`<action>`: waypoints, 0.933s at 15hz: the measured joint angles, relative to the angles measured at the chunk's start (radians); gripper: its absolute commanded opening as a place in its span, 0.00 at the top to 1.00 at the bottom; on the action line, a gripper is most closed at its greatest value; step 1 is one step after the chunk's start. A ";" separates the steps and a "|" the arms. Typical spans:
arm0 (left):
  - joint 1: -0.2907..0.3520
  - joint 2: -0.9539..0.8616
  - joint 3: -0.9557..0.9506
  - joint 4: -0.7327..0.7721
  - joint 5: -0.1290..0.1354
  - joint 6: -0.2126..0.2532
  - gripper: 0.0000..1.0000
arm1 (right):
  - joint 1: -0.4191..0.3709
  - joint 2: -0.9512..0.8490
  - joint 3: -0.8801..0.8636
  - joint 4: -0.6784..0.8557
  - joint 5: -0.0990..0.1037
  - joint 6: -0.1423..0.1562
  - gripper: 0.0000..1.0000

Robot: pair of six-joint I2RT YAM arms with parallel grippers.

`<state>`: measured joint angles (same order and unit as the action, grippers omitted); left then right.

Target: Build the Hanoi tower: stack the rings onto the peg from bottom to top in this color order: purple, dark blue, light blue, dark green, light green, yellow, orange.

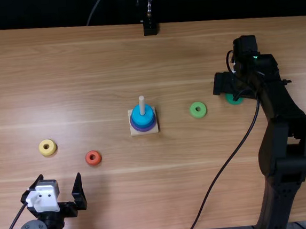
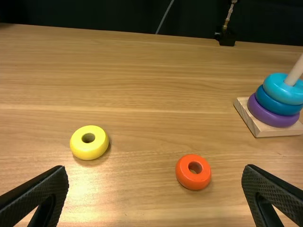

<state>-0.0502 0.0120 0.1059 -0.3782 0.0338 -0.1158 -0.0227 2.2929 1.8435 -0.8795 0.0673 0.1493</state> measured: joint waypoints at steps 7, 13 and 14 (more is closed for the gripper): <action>0.000 0.000 0.000 -0.001 0.000 0.000 0.00 | 0.000 0.000 0.000 -0.018 0.000 0.004 0.84; 0.000 0.000 0.000 0.000 0.000 0.000 0.00 | 0.000 0.000 0.000 -0.045 -0.001 0.005 1.00; 0.000 0.000 0.000 0.000 0.000 0.000 0.00 | 0.000 0.000 0.000 -0.052 0.000 0.005 1.00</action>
<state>-0.0505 0.0116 0.1059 -0.3786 0.0338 -0.1162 -0.0223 2.2925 1.8435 -0.9314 0.0669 0.1547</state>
